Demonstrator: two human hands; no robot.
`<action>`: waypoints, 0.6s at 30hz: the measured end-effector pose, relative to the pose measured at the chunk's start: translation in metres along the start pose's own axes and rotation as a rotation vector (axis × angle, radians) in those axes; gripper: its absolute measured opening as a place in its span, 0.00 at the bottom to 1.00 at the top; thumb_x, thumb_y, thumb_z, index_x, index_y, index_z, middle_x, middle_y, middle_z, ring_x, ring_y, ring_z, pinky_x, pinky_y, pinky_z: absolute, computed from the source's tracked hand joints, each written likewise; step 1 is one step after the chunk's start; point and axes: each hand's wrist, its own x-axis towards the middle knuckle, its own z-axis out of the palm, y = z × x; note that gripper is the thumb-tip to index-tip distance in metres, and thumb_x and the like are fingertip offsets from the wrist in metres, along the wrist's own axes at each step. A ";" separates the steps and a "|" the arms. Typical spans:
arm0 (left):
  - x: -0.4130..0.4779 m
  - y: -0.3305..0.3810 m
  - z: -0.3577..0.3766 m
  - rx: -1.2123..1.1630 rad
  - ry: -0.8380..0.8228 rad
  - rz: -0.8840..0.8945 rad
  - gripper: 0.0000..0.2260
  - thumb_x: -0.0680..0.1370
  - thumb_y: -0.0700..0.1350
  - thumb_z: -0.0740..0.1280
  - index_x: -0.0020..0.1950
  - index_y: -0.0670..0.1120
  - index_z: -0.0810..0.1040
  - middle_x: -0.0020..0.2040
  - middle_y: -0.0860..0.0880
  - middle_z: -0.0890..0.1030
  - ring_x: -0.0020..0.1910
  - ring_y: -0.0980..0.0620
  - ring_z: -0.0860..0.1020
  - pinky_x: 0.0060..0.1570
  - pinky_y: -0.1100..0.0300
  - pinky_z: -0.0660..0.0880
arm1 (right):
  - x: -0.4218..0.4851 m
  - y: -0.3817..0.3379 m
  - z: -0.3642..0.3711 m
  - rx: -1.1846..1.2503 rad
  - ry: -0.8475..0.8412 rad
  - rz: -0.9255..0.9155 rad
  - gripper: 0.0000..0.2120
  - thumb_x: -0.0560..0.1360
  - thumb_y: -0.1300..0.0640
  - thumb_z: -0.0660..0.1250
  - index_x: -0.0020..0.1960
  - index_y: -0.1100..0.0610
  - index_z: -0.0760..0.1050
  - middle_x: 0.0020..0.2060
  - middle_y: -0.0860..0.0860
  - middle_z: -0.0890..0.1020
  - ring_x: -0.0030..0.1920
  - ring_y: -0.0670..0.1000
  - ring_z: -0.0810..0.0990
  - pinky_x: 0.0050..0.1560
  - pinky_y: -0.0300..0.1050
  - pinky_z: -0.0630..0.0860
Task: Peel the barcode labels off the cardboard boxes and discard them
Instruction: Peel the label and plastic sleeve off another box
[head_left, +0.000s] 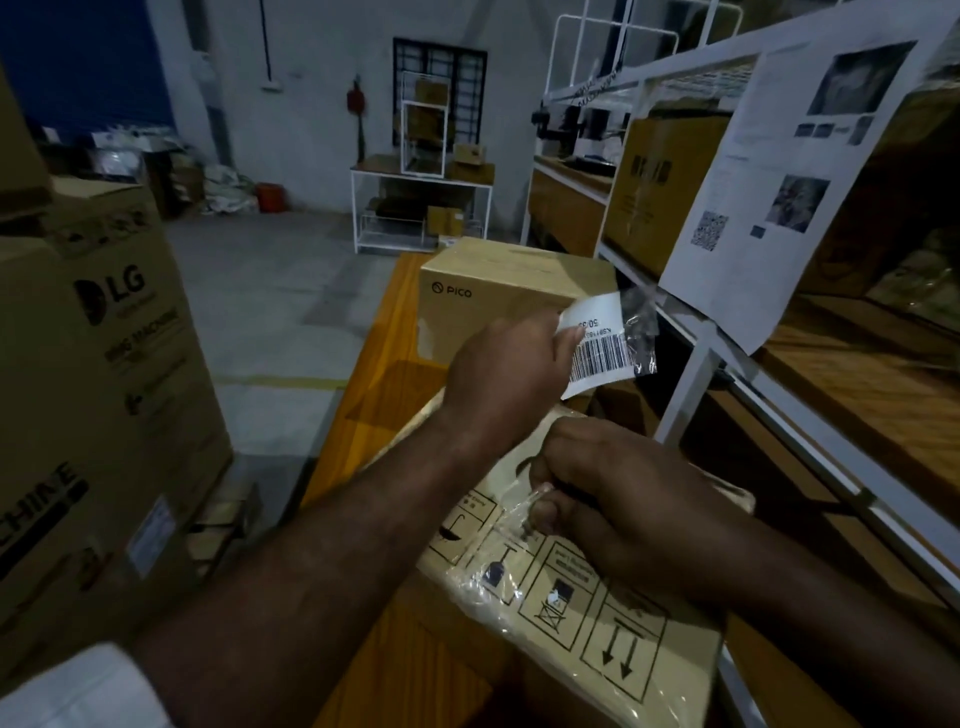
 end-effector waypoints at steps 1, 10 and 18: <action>0.002 -0.001 0.002 0.003 -0.017 0.002 0.16 0.83 0.58 0.57 0.50 0.49 0.77 0.38 0.51 0.81 0.36 0.50 0.79 0.32 0.55 0.75 | -0.001 0.001 -0.002 0.068 -0.013 -0.002 0.03 0.75 0.47 0.63 0.43 0.41 0.71 0.40 0.38 0.73 0.44 0.41 0.74 0.39 0.38 0.69; 0.010 0.000 0.015 0.008 -0.055 0.017 0.15 0.83 0.59 0.56 0.51 0.51 0.77 0.37 0.52 0.79 0.34 0.54 0.78 0.27 0.62 0.68 | -0.015 -0.001 -0.002 0.115 0.160 -0.053 0.05 0.73 0.53 0.65 0.39 0.51 0.77 0.34 0.39 0.74 0.33 0.43 0.74 0.30 0.44 0.71; 0.007 0.001 0.011 0.002 -0.038 0.053 0.16 0.83 0.58 0.56 0.49 0.50 0.76 0.38 0.51 0.79 0.34 0.51 0.79 0.29 0.58 0.74 | -0.022 -0.015 -0.005 0.051 0.159 -0.084 0.05 0.74 0.53 0.67 0.39 0.50 0.77 0.34 0.41 0.75 0.34 0.41 0.73 0.31 0.42 0.69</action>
